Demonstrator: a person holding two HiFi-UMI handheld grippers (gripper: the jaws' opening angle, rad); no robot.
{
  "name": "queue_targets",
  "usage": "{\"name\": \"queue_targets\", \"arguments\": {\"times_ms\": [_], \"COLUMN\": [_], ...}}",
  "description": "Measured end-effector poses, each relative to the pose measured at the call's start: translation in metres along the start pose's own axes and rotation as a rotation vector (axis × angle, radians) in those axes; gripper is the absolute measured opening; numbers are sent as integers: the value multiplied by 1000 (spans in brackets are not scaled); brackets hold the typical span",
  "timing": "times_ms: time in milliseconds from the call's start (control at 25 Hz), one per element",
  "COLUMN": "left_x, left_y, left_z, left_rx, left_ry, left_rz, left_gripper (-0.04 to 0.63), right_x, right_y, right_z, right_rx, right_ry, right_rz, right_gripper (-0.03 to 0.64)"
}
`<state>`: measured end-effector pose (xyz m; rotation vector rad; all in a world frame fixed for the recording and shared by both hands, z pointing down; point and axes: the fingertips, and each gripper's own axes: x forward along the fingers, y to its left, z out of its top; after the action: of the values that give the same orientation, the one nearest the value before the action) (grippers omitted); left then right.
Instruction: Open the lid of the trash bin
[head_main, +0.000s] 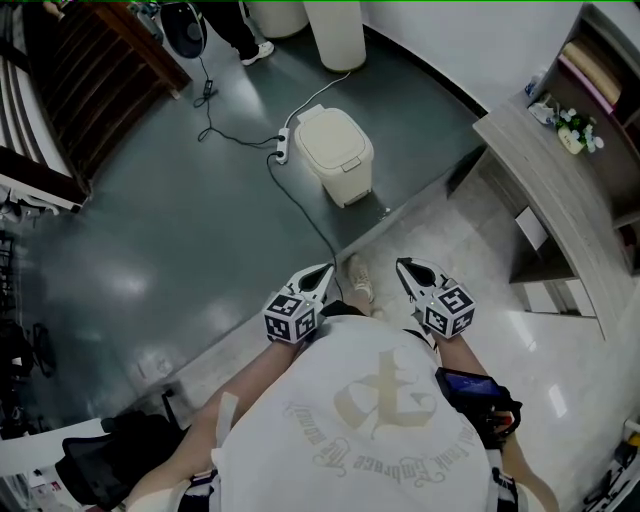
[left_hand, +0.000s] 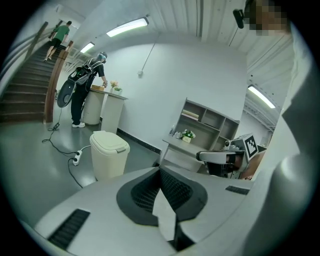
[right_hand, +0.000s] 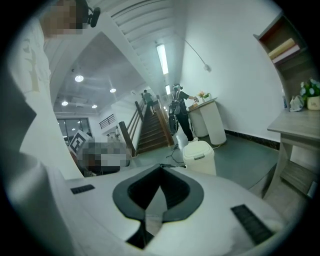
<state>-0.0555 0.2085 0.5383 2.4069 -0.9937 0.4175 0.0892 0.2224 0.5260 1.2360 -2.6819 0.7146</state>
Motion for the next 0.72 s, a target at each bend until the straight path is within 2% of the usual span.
{"name": "queue_targets", "arguments": {"times_ms": [440,720], "left_x": [18,31], "left_y": [26,47], "left_z": [17,21], "left_rx": [-10,-35], "left_ry": [1,21], "left_rz": [7,30], "left_gripper": [14,14], "right_x": [29,59], "right_y": [-21,-30], "right_z": [16,21], "right_rx": [22,-20], "right_ry": [8,48], "right_rz": [-3,29], "right_gripper": [5,5]}}
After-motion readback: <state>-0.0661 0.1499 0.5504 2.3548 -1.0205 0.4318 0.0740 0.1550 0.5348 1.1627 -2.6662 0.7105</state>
